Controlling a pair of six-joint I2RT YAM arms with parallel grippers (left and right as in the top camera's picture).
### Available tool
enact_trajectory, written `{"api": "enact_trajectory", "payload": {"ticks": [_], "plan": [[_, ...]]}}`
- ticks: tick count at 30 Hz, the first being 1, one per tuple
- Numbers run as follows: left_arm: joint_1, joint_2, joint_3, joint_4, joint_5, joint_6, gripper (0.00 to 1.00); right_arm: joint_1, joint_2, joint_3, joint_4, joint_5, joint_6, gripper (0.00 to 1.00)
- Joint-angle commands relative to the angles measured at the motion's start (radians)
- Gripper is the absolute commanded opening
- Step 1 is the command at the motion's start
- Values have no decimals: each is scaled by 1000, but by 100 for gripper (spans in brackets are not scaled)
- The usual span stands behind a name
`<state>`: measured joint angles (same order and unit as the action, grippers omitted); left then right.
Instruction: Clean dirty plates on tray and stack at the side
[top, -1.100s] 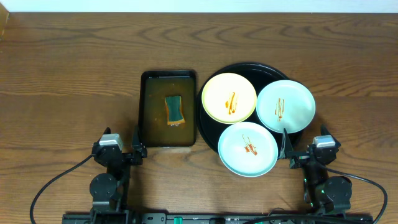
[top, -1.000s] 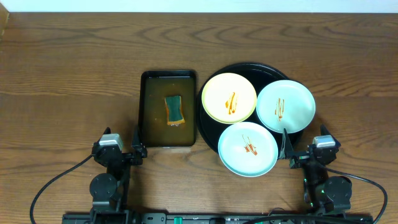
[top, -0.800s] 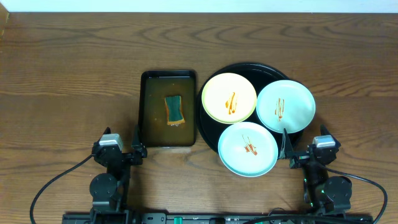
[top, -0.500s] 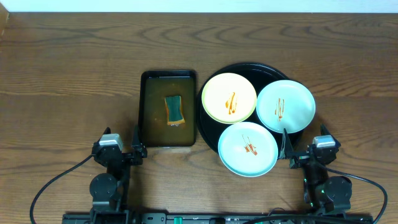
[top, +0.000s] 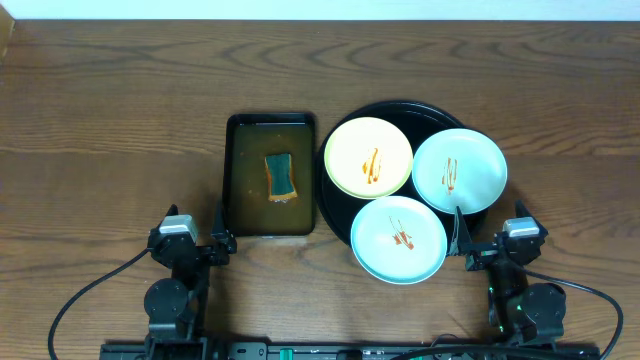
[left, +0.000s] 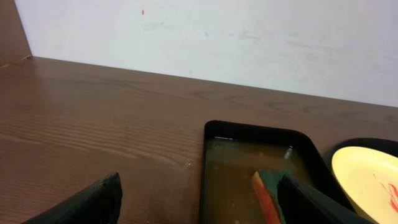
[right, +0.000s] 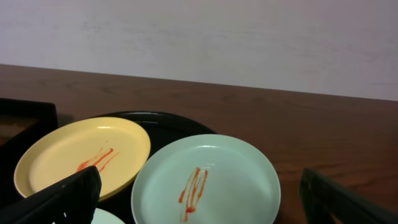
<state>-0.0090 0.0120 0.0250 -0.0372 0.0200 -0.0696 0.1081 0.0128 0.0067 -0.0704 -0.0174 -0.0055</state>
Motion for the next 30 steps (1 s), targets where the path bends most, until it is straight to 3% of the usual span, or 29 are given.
{"api": "enact_trajectory", "payload": {"ticks": [1, 24, 30], "plan": [[4, -6, -21, -33, -6, 17, 81, 11, 1, -1, -4, 6, -10, 99], [4, -3, -18, -34, 2, -22, 81, 11, 13, 9, -18, 18, 44, 99], [4, 88, 105, -170, 2, -21, 81, 11, 113, 113, -113, 43, 126, 99]]}}
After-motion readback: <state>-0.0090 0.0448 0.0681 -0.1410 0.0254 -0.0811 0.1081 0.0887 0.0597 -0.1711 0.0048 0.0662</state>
